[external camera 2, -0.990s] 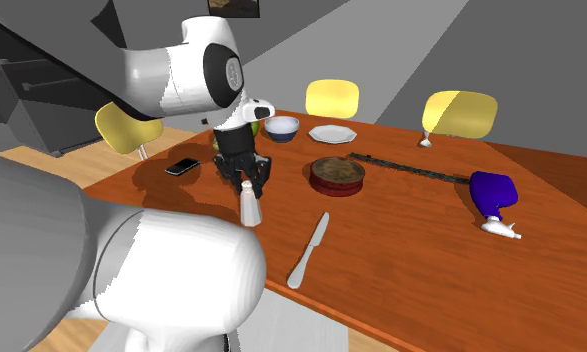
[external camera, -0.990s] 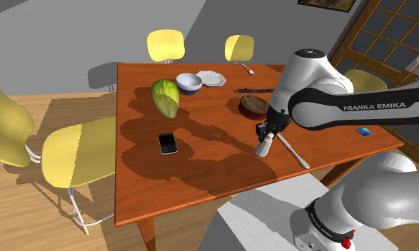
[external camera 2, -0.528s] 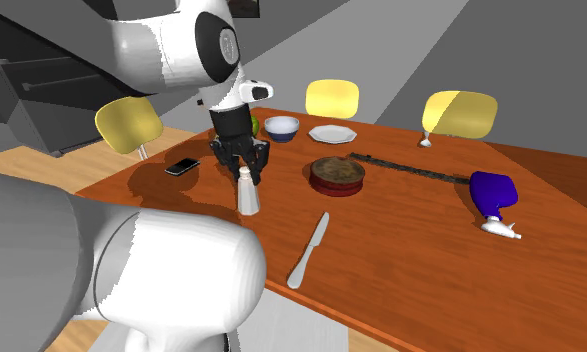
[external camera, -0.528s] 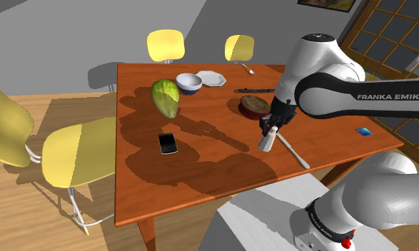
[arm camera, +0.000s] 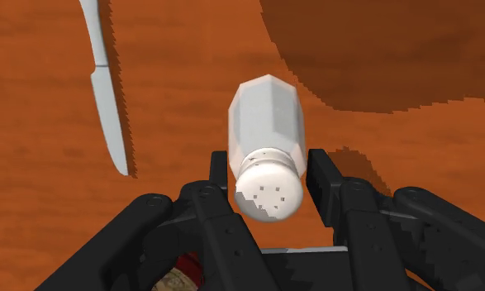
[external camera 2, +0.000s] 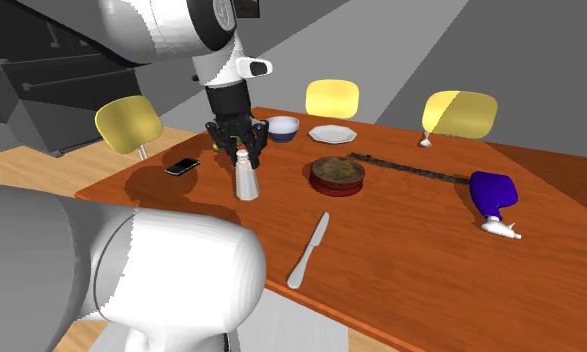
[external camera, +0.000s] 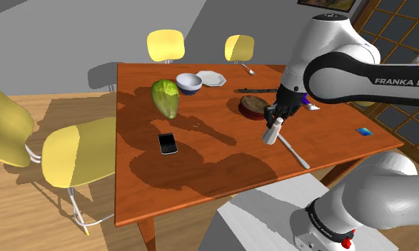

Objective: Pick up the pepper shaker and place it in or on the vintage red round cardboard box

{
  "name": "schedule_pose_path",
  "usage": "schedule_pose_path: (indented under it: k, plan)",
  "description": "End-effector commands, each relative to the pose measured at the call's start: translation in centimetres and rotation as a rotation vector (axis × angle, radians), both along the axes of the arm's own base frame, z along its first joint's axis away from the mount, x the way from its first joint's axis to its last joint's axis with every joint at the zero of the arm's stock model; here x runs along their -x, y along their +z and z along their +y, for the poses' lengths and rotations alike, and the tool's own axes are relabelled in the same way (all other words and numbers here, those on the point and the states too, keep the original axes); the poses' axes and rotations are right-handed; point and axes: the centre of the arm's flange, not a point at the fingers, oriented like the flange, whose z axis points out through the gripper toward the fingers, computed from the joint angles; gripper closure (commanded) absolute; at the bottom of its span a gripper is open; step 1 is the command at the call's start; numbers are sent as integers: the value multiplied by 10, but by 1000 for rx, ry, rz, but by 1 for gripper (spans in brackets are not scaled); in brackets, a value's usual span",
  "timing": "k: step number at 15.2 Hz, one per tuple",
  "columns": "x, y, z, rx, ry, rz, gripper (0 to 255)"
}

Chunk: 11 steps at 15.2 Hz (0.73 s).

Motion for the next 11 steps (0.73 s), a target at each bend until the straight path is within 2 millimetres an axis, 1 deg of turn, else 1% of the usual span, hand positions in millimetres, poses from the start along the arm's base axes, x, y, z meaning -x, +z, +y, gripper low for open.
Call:
schedule_pose_path:
  k: [1,5,6,11]
  plan:
    - [-1,11,0,0,0,0,255]
    - [-1,32,0,0,0,0,255]
    - [-1,32,0,0,0,0,255]
    - [-50,39,-44,0,0,0,255]
